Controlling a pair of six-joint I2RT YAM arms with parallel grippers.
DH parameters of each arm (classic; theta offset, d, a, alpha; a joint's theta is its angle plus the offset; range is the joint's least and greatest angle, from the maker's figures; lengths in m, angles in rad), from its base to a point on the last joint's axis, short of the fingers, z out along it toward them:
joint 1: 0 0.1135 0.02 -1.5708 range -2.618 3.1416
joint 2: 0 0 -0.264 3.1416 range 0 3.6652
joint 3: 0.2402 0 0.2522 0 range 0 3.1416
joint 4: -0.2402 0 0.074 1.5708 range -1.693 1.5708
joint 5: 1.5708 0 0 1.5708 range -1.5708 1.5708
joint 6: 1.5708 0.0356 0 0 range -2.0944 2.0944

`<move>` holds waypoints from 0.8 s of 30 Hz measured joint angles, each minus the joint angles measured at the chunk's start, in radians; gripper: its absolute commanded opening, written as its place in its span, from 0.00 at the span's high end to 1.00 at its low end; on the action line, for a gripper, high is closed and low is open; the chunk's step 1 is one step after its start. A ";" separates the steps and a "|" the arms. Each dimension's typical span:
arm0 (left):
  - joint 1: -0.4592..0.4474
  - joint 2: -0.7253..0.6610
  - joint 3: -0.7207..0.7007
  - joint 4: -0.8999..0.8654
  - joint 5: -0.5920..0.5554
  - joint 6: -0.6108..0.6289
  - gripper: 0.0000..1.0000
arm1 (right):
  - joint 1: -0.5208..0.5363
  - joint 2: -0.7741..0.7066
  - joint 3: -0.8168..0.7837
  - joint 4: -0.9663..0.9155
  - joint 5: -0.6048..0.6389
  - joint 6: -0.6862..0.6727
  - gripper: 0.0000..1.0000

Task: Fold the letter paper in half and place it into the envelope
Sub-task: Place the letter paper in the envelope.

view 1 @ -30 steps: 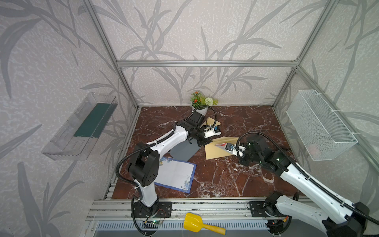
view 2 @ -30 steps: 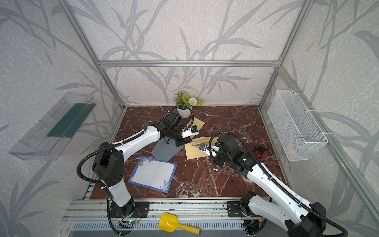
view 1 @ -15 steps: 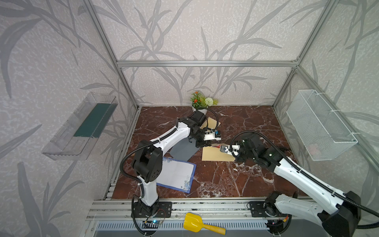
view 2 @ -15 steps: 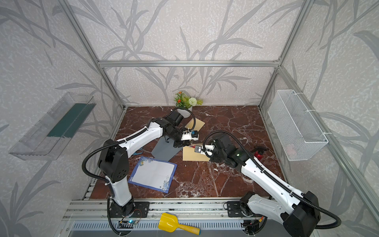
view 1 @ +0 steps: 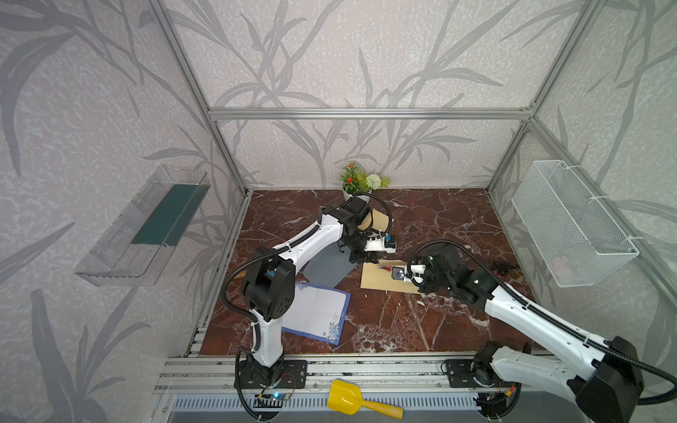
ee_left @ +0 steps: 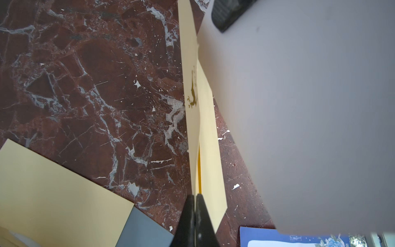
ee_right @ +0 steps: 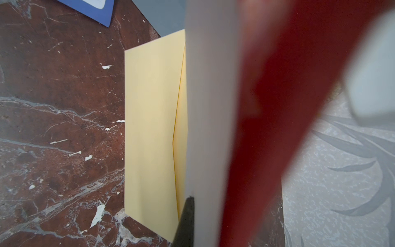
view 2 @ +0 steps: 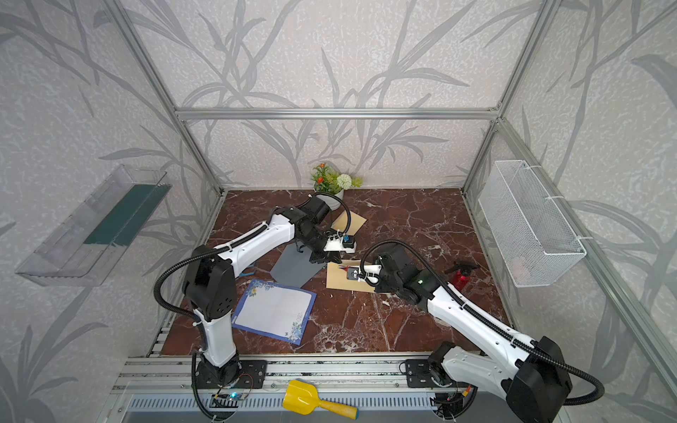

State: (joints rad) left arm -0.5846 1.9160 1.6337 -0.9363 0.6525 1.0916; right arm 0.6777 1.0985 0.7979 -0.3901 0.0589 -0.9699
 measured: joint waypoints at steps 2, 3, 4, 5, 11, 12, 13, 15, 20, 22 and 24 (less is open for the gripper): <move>0.000 0.000 0.000 -0.006 0.004 0.009 1.00 | 0.001 0.014 -0.003 0.015 0.017 -0.003 1.00; 0.000 0.000 0.000 -0.008 0.005 0.013 1.00 | 0.002 0.021 -0.004 0.024 0.026 -0.004 1.00; 0.000 0.000 0.001 -0.010 0.005 0.016 1.00 | 0.002 0.027 -0.004 0.031 0.034 -0.004 1.00; 0.000 0.000 0.001 -0.014 0.005 0.018 1.00 | 0.003 0.033 -0.005 0.039 0.044 -0.006 1.00; 0.000 0.000 0.001 -0.024 0.011 0.036 1.00 | 0.004 0.084 -0.005 0.081 0.072 -0.014 1.00; 0.000 0.000 0.001 -0.025 0.011 0.038 1.00 | 0.004 0.095 -0.005 0.085 0.073 -0.015 1.00; 0.000 0.000 0.001 -0.025 0.012 0.039 1.00 | 0.004 0.105 -0.005 0.088 0.074 -0.016 1.00; 0.000 0.000 0.001 -0.025 0.012 0.042 1.00 | 0.003 0.123 -0.005 0.092 0.072 -0.016 1.00; 0.000 0.000 0.001 -0.025 0.012 0.047 1.00 | -0.007 0.148 -0.005 0.091 0.064 -0.016 1.00; 0.000 0.000 0.001 -0.024 0.012 0.051 1.00 | -0.008 0.154 -0.005 0.090 0.064 -0.015 1.00; 0.000 0.000 0.001 -0.024 0.013 0.055 1.00 | -0.008 0.160 -0.004 0.084 0.064 -0.014 1.00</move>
State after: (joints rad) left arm -0.5846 1.9160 1.6344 -0.9607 0.6655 1.1461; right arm 0.6693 1.2587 0.7937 -0.3058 0.1230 -0.9844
